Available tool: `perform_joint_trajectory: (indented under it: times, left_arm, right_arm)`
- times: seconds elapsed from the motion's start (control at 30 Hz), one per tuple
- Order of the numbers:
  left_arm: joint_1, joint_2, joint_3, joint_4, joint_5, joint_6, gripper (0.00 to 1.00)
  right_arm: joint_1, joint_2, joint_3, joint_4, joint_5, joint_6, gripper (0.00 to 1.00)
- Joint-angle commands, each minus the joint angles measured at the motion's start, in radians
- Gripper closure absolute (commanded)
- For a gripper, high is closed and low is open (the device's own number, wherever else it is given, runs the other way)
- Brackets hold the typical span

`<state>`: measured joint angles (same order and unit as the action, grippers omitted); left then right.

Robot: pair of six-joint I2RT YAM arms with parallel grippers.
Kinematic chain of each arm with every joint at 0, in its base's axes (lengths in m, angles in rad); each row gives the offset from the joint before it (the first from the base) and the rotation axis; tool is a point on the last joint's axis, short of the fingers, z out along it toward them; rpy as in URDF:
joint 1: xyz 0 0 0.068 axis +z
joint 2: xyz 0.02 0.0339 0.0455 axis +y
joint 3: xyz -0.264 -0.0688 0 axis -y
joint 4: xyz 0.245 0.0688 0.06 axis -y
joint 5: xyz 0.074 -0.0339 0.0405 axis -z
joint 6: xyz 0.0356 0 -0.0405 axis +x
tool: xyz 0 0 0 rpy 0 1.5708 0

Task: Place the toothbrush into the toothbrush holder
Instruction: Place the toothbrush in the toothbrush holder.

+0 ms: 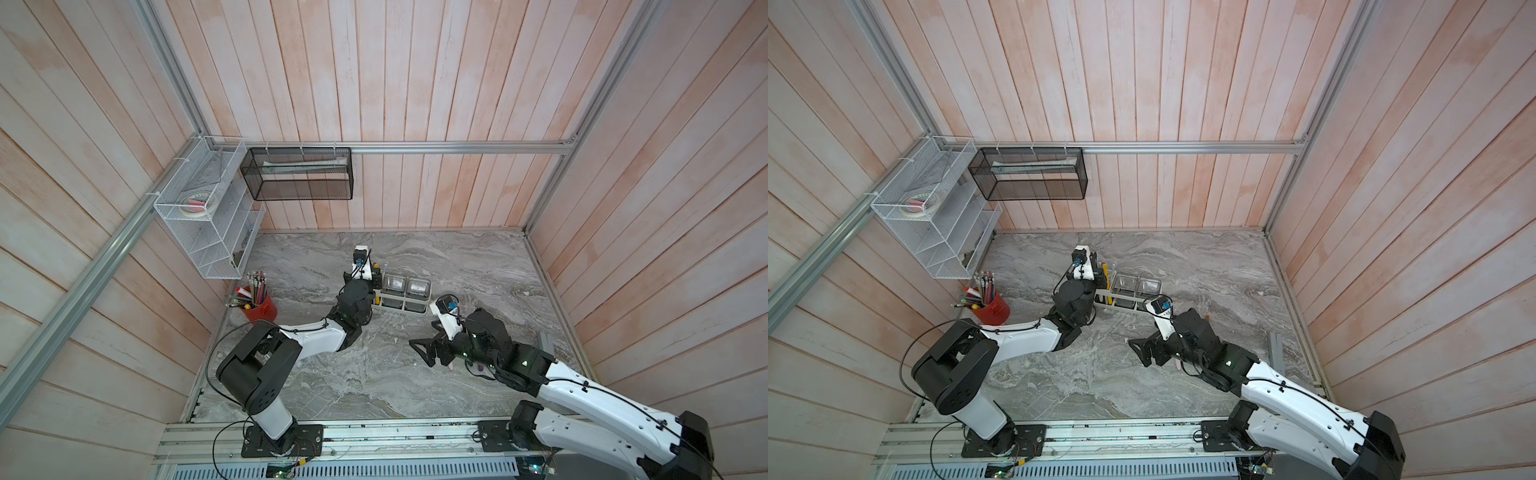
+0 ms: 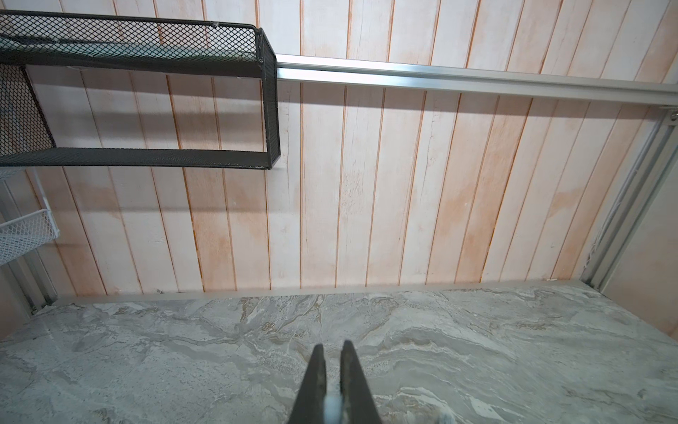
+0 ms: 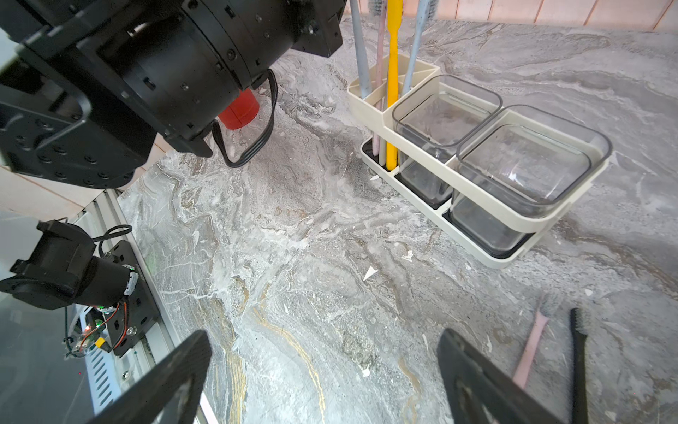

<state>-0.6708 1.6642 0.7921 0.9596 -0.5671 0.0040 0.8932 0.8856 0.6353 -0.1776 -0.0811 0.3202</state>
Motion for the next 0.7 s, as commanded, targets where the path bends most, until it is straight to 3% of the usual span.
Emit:
perform_joint_trajectory:
  times: [0.0, 0.67]
  left_arm:
    - [-0.009, 0.021, -0.026, 0.035, -0.017, 0.007, 1.0]
    - [-0.04, 0.083, -0.03, 0.062, -0.029, 0.039, 1.0]
  right_arm:
    - [-0.008, 0.005, -0.01, 0.026, -0.017, -0.008, 0.02]
    - [-0.02, 0.025, -0.013, 0.044, -0.046, -0.007, 0.02]
